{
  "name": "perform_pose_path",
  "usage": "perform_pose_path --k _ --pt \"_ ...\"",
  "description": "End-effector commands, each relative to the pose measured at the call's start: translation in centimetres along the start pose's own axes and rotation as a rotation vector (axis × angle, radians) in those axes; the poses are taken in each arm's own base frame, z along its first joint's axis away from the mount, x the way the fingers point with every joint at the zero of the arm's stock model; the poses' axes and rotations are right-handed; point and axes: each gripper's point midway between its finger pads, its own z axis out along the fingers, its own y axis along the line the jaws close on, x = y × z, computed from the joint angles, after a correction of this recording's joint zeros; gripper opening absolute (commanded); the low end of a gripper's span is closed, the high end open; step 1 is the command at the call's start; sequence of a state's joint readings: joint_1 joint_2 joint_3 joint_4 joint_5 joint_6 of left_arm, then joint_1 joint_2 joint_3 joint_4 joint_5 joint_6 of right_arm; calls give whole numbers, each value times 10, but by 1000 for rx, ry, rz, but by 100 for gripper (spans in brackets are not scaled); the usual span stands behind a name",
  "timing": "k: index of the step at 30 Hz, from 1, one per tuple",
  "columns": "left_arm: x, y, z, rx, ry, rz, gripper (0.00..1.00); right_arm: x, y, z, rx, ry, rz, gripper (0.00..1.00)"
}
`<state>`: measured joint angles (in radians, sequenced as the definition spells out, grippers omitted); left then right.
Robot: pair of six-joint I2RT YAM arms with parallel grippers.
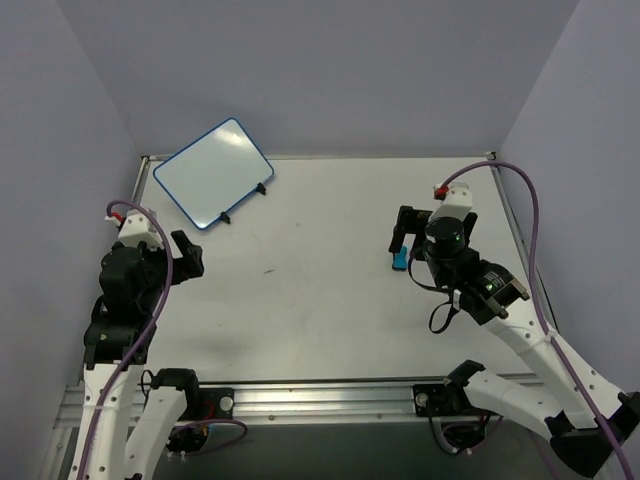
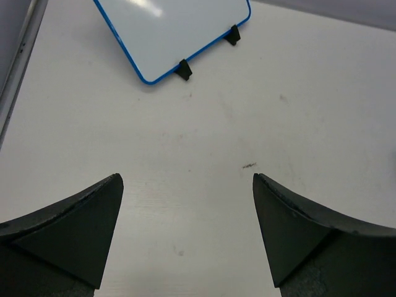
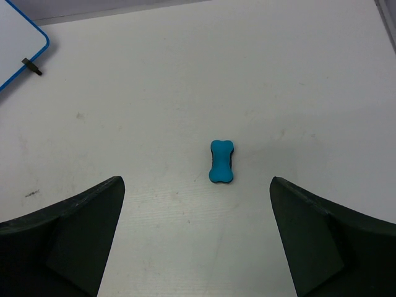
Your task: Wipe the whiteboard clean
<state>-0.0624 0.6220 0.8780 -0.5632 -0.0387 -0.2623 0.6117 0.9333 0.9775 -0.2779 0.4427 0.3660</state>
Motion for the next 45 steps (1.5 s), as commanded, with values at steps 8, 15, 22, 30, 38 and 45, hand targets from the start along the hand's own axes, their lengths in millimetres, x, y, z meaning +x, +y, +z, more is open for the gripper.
perform_pose_path --k 8,15,22,30,38,45 --pt "1 16 -43 -66 -73 141 94 -42 -69 -39 340 -100 -20 100" --pt "-7 18 -58 -66 -151 110 94 -36 -78 -48 317 -152 10 100" --pt "-5 18 -58 -65 -163 106 94 -32 -77 -47 297 -145 -20 100" --pt "-1 8 -53 -11 -148 114 94 -24 -74 -43 285 -117 -45 100" --pt "0 4 -51 7 -138 118 94 -25 -73 -46 256 -133 -41 100" --pt "0 4 -51 6 -140 116 94 -21 -72 -44 256 -121 -51 100"
